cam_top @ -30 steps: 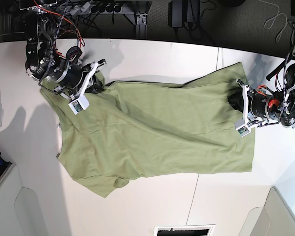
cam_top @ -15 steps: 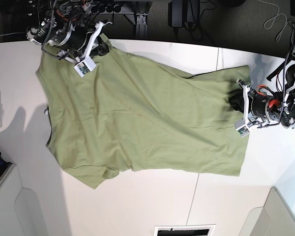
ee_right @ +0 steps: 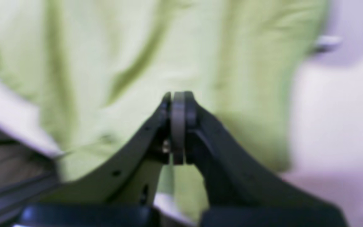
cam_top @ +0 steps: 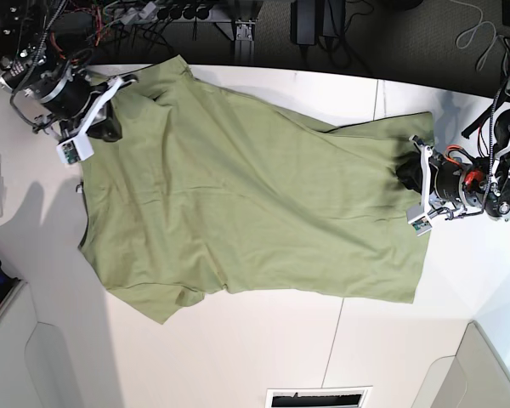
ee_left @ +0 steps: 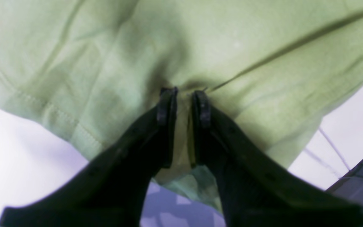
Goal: Layout the t-shirt on the table in an organized manner, then fold the t-shirt properly
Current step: 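Regrasp the shirt edge with the right gripper and drag it outward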
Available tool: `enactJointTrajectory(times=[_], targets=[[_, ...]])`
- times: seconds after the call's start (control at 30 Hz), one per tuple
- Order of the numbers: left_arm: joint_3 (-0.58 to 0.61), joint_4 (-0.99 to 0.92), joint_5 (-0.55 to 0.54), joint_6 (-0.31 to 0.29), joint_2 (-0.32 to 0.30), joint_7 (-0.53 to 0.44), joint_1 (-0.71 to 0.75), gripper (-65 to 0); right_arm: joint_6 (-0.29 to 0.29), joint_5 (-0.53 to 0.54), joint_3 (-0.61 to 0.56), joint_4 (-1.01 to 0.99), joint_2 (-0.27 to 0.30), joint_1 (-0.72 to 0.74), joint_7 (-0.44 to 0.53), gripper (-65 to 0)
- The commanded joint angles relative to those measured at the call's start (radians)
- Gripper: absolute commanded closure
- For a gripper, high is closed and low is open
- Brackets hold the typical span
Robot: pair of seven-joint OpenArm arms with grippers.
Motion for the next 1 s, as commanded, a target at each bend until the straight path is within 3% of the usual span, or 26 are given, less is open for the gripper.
enactJointTrajectory(times=[0.0, 0.2, 0.43, 0.63, 0.87, 0.97], targets=[[-0.001, -0.004, 0.053, 0.020, -0.017, 0.049, -0.002, -13.8, -0.012, 0.005, 0.008, -0.015, 0.028, 0.029, 0.028, 0.0], [-0.001, -0.004, 0.053, 0.020, -0.018, 0.049, -0.002, -13.8, -0.010, 0.007, -0.049, -0.272, 0.085, 0.224, 0.034, 0.0], [-0.001, -0.003, 0.053, 0.020, -0.017, 0.049, -0.002, -13.8, -0.014, 0.005, -0.220, -0.548, 0.083, 0.454, 0.084, 0.0], [-0.001, -0.002, 0.048, 0.020, -0.018, 0.049, -0.008, -13.8, -0.042, -0.080, -0.277, -0.734, 0.031, 0.642, 0.120, 0.0], [-0.001, 0.032, -0.097, 0.020, -0.018, 0.055, -0.085, -13.8, -0.044, -0.062, -0.251, -0.685, 0.024, 0.714, 0.101, 0.0], [-0.001, 0.085, -0.131, 0.020, -0.019, 0.068, -0.125, -13.8, -0.045, -0.057, -0.196, -0.589, 0.024, 0.689, 0.020, 0.0]])
